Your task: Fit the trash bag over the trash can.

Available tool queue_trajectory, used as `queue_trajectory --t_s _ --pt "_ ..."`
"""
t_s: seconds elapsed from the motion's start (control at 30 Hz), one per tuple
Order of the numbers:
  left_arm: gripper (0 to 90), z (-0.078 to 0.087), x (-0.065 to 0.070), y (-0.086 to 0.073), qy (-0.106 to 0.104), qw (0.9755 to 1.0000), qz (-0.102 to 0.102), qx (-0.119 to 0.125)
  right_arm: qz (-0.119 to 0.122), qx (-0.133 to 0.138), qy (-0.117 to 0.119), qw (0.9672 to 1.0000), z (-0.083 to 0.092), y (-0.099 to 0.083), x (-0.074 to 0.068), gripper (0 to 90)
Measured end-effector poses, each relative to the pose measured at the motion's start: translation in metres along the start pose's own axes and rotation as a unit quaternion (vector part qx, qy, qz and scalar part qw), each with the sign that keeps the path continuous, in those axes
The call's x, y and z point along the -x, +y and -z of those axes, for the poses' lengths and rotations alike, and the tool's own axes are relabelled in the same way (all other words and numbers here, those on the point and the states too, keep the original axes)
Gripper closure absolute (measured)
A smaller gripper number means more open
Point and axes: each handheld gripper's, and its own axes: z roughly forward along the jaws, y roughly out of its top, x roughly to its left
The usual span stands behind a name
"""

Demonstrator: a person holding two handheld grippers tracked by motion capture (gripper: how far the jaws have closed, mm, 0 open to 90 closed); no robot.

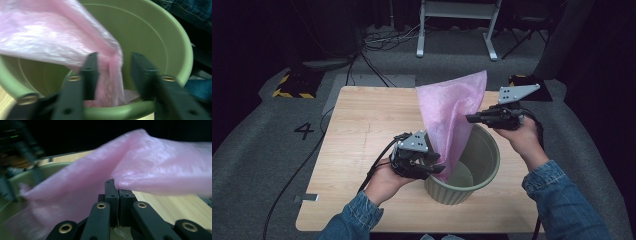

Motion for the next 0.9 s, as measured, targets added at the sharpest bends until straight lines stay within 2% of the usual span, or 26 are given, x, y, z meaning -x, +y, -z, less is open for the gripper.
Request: queue_trajectory --t_s 0.13,0.23,0.37,0.5,0.7,0.9 --pt "42.8 0.007 -0.001 0.002 0.003 0.9998 0.004 0.02 0.03 -0.003 0.019 0.9994 0.008 -0.001 -0.018 87.9" --pt "40.8 0.013 -0.002 0.006 0.006 0.9992 0.009 0.037 0.047 -0.013 0.023 0.9985 0.012 -0.001 -0.029 87.8" --pt "37.1 0.018 -0.004 0.009 0.027 0.9983 0.008 0.05 0.066 -0.009 0.033 0.9973 0.019 -0.004 -0.044 87.4" --pt "33.5 0.022 -0.014 0.009 0.042 0.997 0.026 0.06 0.079 -0.006 0.047 0.9957 0.023 -0.008 -0.057 87.1" --pt "28.8 0.023 -0.027 0.009 0.048 0.9959 0.044 0.063 0.098 -0.017 0.057 0.9935 0.023 -0.014 -0.071 86.8" --pt "28.1 0.021 -0.037 0.01 0.06 0.9946 0.055 0.064 0.112 -0.013 0.074 0.9908 0.027 -0.02 -0.082 86.3"
